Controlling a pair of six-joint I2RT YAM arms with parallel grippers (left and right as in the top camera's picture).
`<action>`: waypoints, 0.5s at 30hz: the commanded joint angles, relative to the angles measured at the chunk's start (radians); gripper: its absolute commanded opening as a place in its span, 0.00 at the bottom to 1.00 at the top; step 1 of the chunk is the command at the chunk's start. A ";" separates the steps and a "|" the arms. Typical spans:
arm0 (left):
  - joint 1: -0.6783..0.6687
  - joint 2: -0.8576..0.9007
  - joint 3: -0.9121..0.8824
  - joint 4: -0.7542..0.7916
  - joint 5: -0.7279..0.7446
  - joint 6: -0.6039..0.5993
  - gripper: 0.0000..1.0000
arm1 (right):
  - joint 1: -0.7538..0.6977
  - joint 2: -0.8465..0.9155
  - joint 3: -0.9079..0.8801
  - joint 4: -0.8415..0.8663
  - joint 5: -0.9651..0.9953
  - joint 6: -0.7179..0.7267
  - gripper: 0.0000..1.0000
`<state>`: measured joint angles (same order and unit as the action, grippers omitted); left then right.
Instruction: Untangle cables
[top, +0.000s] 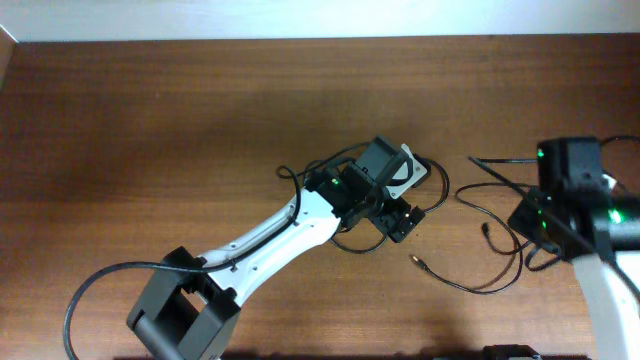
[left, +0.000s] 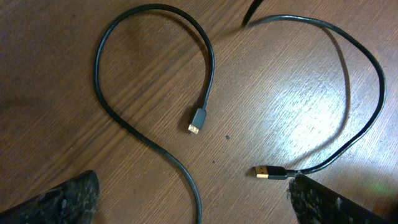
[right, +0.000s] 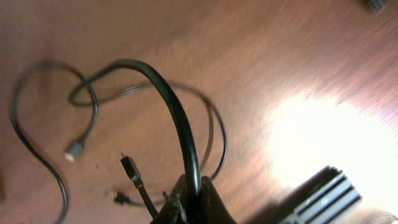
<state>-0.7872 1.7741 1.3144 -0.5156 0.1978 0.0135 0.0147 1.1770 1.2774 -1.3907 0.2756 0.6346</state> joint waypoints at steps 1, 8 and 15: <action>-0.002 0.010 0.010 -0.001 -0.008 -0.006 0.99 | 0.004 0.081 0.003 -0.075 -0.097 0.033 0.04; -0.002 0.010 0.010 -0.001 -0.008 -0.006 0.99 | 0.004 -0.332 -0.208 -0.155 -0.082 0.295 0.09; -0.002 0.010 0.010 -0.001 -0.008 -0.006 0.99 | 0.004 -0.176 -0.503 0.174 -0.306 0.489 0.07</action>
<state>-0.7872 1.7756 1.3148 -0.5175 0.1902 0.0139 0.0147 0.9237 0.7815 -1.2114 -0.0029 1.0275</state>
